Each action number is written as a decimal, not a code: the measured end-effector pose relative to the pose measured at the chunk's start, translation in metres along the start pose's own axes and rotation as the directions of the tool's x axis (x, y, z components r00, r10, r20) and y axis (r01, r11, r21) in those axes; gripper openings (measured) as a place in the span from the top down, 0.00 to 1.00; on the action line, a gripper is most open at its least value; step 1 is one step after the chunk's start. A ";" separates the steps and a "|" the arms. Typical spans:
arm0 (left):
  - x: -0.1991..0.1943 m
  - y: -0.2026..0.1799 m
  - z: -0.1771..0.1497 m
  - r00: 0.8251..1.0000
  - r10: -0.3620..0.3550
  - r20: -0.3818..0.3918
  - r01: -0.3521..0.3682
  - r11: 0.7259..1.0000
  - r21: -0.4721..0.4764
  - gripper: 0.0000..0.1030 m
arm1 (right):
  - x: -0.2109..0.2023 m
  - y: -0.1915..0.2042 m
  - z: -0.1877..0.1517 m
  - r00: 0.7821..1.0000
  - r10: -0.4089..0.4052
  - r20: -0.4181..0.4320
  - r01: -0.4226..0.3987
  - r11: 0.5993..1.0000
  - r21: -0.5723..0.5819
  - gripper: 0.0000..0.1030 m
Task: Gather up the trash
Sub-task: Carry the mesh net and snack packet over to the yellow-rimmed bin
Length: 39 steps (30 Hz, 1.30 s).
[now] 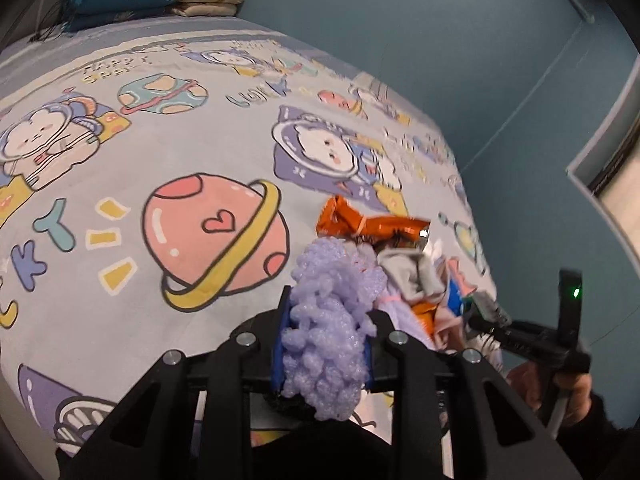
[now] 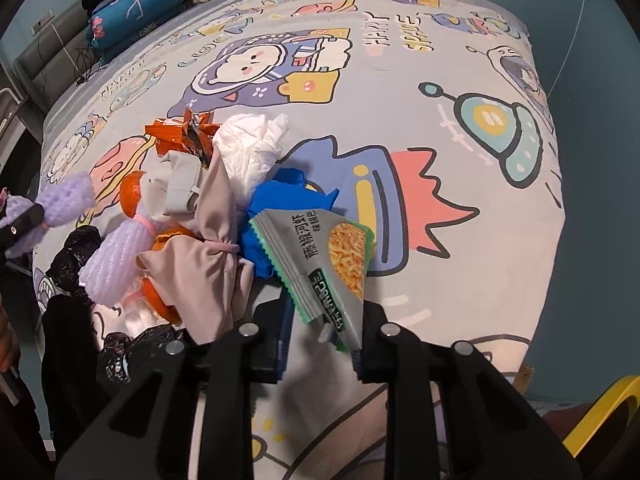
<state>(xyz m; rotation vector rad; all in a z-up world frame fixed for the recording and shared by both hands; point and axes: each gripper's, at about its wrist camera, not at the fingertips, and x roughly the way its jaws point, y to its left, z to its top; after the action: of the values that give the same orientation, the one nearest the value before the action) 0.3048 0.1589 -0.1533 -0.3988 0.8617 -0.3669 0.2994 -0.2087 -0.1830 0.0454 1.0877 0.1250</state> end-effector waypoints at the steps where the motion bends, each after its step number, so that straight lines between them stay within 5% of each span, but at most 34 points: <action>1: -0.005 0.002 0.001 1.000 -0.004 0.011 0.004 1.000 -0.014 0.75 | -0.003 0.000 -0.001 1.000 -0.004 0.008 0.004 1.000 -0.001 0.80; 14: -0.057 -0.027 -0.003 0.991 0.058 0.121 -0.065 0.996 0.056 0.76 | -0.059 -0.018 -0.012 0.994 0.040 0.104 -0.045 0.998 0.052 0.80; 27: -0.083 -0.116 -0.030 0.989 0.006 0.147 -0.037 0.978 0.204 0.76 | -0.145 -0.037 -0.064 0.970 0.136 0.203 -0.156 0.984 0.087 0.80; 39: -0.094 -0.219 -0.055 0.990 -0.048 0.131 -0.003 0.931 0.364 0.76 | -0.211 -0.077 -0.096 0.940 0.147 0.306 -0.197 0.971 0.139 0.80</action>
<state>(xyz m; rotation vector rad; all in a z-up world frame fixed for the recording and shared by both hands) 0.1723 0.0031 -0.0192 -0.0873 0.6364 -0.5046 0.1240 -0.3137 -0.0498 0.3035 0.7920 0.1788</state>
